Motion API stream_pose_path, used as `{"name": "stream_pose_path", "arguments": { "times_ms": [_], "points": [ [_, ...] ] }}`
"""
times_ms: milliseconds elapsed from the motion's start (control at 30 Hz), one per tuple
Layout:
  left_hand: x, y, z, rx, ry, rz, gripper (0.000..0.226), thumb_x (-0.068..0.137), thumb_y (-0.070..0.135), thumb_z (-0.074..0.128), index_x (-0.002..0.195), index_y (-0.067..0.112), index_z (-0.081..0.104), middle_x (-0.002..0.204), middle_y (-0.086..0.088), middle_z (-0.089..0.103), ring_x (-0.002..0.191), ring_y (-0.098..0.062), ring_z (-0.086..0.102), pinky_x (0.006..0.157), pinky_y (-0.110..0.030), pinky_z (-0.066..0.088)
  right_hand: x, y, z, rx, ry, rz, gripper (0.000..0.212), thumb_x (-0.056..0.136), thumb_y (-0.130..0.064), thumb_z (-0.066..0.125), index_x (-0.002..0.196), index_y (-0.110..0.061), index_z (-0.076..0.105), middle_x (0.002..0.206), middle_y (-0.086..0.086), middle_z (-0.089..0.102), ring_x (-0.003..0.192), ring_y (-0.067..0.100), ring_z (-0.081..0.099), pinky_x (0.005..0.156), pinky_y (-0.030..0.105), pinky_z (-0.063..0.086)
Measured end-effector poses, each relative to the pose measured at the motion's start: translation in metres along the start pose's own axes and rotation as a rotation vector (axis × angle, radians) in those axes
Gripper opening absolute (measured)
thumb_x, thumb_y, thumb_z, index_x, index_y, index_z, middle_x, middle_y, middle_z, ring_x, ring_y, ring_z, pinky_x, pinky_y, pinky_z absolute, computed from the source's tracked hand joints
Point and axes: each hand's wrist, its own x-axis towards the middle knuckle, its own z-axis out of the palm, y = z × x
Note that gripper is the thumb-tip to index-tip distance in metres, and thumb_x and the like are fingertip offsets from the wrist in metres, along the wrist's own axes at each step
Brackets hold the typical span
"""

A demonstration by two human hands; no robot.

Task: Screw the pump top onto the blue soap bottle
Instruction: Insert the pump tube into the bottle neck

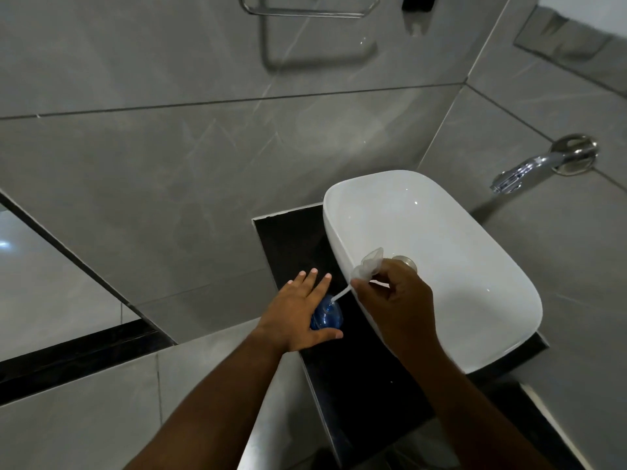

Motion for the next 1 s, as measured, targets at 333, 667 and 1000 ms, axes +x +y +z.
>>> {"name": "stream_pose_path", "arguments": {
  "times_ms": [333,667,1000],
  "points": [
    [0.002,-0.001,0.005,0.086,0.031,0.002,0.102,0.075,0.091,0.031,0.153,0.034,-0.004,0.162,-0.001,-0.006,0.146,-0.020,-0.016,0.117,-0.042,-0.006,0.001,0.011,0.016,-0.014,-0.091,0.006,0.033,0.077,-0.022,0.073,0.103,-0.004,0.062,0.104,0.013,0.069,0.093,0.022,0.066,0.085,0.045,0.058],
    [0.000,0.002,0.003,-0.007,0.011,-0.022,0.100,0.076,0.087,0.032,0.152,0.035,-0.005,0.161,-0.001,-0.007,0.147,-0.021,-0.014,0.119,-0.043,-0.003,-0.012,0.046,0.041,-0.162,-0.266,-0.057,0.017,0.079,-0.023,0.073,0.089,-0.018,0.061,0.082,-0.003,0.065,0.065,-0.004,0.053,0.060,0.000,0.042],
    [-0.002,0.000,0.007,0.006,0.045,-0.031,0.098,0.075,0.088,0.030,0.151,0.037,-0.007,0.162,-0.002,-0.006,0.146,-0.020,-0.016,0.116,-0.039,-0.008,-0.009,0.071,0.057,-0.194,-0.376,0.025,0.012,0.082,-0.028,0.068,0.081,-0.028,0.056,0.073,-0.017,0.053,0.062,-0.006,0.052,0.058,0.003,0.037]
  ]
}}
